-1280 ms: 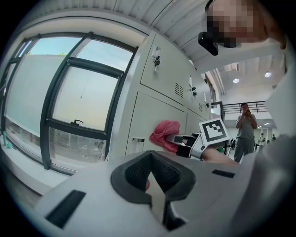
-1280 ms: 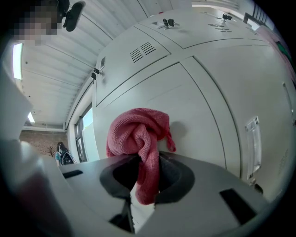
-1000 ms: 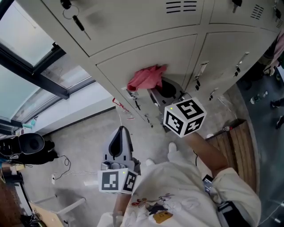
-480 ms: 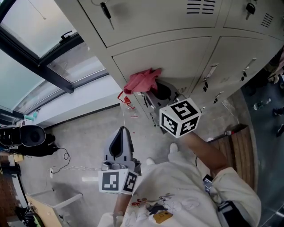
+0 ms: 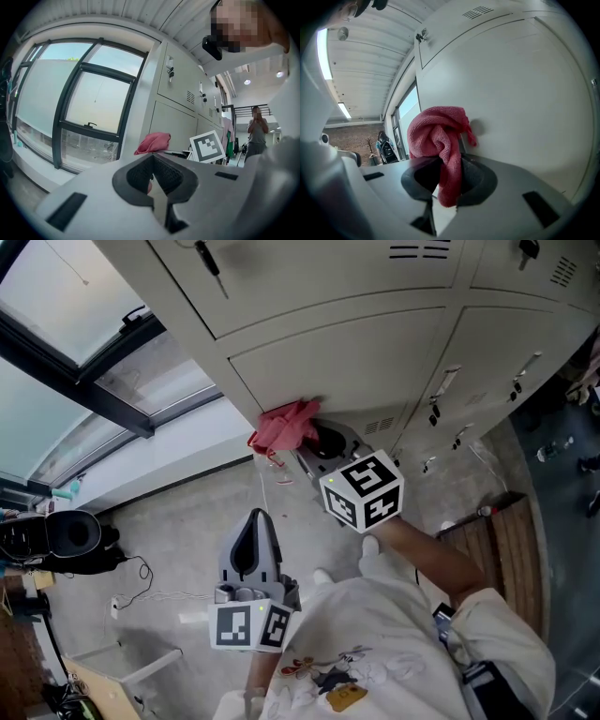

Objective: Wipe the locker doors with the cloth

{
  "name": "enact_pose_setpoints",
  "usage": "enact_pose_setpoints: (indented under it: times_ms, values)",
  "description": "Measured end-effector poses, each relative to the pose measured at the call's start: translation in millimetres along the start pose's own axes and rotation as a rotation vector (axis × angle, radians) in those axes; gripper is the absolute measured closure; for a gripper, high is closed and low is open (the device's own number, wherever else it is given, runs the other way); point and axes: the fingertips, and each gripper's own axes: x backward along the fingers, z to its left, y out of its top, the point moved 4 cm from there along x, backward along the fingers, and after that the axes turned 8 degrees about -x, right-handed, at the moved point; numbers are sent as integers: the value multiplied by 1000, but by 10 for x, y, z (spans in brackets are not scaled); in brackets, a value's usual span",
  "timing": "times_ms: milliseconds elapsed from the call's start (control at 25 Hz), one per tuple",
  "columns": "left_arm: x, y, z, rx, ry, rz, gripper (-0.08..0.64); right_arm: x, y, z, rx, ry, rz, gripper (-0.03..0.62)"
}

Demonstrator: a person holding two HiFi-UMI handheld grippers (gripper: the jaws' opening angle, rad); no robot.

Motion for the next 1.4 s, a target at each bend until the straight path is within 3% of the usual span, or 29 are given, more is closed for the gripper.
enact_pose_setpoints:
  times_ms: [560,1400]
  values:
    - [-116,-18,-176,8,-40,-3,558,188,86,-312,-37,-50,-22,515]
    - [-512,-78,-724,11,-114,0,558,788,273,-1130,-67,-164,-56,515]
